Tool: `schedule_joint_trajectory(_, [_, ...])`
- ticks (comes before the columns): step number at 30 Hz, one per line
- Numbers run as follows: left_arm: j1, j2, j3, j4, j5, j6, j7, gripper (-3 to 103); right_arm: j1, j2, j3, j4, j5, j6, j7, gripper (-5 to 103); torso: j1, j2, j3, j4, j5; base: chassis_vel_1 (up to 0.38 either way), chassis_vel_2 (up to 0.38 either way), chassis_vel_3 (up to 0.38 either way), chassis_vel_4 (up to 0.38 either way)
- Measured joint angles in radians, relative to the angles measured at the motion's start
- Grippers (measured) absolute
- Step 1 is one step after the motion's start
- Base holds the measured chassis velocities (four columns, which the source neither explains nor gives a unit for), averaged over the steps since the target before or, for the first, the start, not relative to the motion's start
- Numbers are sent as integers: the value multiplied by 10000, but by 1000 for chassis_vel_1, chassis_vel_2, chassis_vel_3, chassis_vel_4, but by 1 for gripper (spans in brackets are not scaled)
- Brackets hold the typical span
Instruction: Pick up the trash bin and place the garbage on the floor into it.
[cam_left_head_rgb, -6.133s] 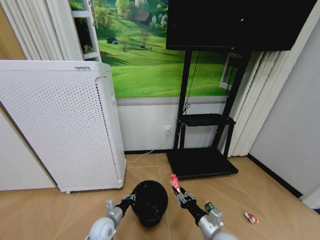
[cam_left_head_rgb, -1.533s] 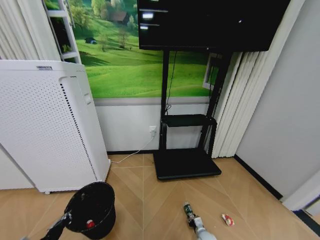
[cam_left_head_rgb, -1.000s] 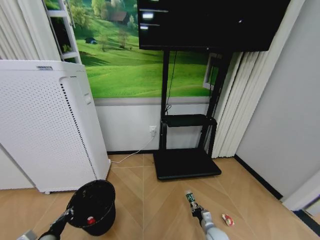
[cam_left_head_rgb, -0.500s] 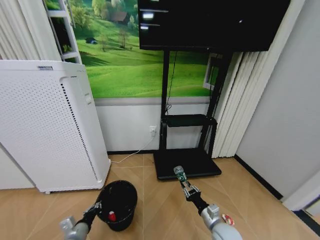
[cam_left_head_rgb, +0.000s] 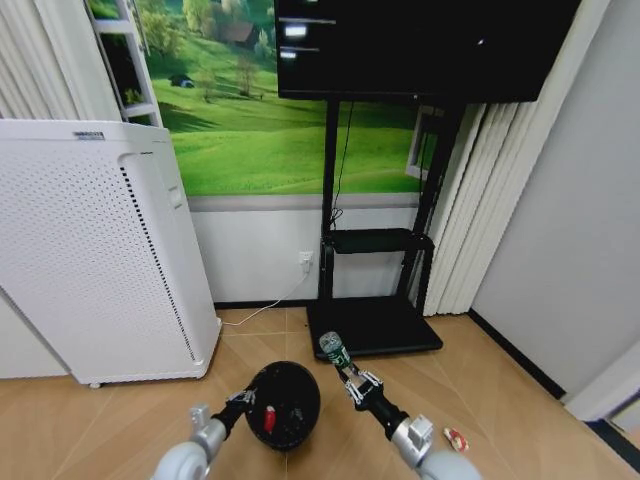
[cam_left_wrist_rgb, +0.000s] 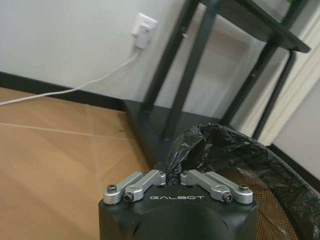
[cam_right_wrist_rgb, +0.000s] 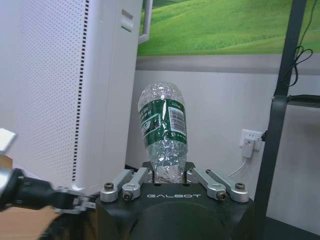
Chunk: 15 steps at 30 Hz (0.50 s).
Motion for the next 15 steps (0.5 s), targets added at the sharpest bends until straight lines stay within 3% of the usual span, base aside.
schedule_joint_trajectory(6, [-1596, -503, 1655, 855, -217, -124, -126, 7, 168, 85, -352, -322, -25, 124, -108, 25, 0, 0, 0, -1, 1, 0, 0, 0, 0])
schedule_joint_trajectory(10, [-1908, -614, 2271, 877, -426, -122, -211, 7, 216, 137, -466, -525, -63, 188, -134, 25, 0, 0, -1, -3, 0, 0, 0, 0, 0])
schedule_joint_trajectory(15, [-1659, -534, 2831, 259, -927, 72, -740, 7, 242, 520, -728, -944, -220, 255, -111, 25, 0, 0, 0, 0, 0, 0, 0, 0, 0])
